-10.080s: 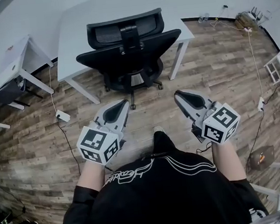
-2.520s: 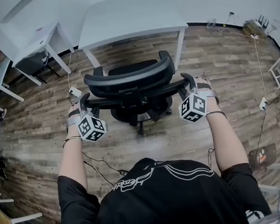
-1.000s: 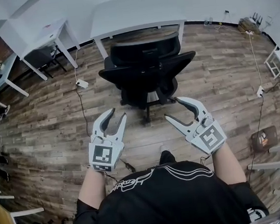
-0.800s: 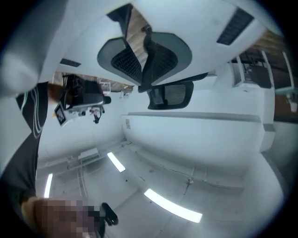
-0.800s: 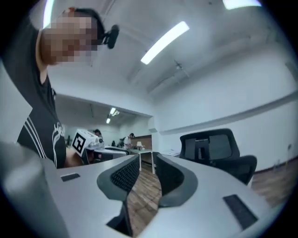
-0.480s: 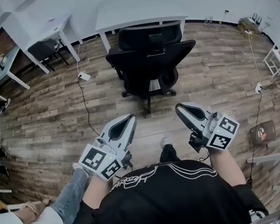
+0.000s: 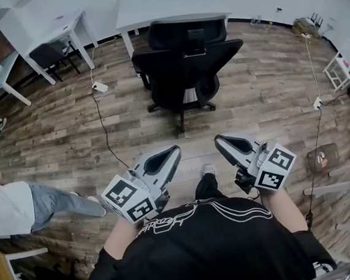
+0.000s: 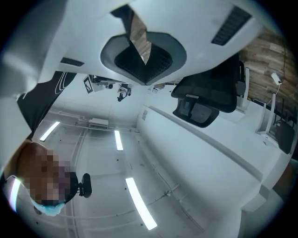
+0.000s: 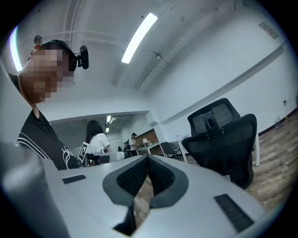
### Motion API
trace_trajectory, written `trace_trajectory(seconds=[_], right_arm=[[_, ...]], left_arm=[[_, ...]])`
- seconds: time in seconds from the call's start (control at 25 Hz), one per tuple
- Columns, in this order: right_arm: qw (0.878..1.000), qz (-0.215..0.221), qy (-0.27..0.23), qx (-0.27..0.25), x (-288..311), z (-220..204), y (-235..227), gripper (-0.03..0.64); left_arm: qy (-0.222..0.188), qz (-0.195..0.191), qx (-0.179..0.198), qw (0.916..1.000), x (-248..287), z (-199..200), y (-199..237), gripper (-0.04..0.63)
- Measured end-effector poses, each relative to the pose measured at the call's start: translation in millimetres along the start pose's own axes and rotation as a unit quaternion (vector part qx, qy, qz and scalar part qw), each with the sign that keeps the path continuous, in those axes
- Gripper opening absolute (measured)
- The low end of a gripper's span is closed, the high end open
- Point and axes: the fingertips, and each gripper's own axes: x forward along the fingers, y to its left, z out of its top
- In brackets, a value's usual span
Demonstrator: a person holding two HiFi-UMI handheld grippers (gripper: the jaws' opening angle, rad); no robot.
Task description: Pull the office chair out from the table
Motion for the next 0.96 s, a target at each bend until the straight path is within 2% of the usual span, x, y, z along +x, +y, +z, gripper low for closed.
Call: trace_trajectory(seconds=[0.32,0.52,0.72,0.96], right_arm=[[1.000,-0.006,0.016,-0.008,0.8,-7.4,13.0,0.035],[1.000,-0.011,0.022,-0.007,-1.0,-14.9,14.9,0.035],[0.999,-0.016,0.042,-0.020,-1.7,-25.7,12.9,0.035],[0.999,-0.023,0.034,-0.030,-10.9,-15.8,21.2,0.035]], left_arm=[[-0.007,0.007,-0.004,0.9999,-12.6,-2.3,5.4,0.006],[-0.007,0.005,0.012,0.9999,-13.8,-9.0,1.2,0.006],[-0.005,0.002,-0.001,1.0000,-11.4,-11.6,-2.8,0.006],[-0.007,-0.003,-0.014,0.9999,-11.4,-7.9,-4.9,0.006]])
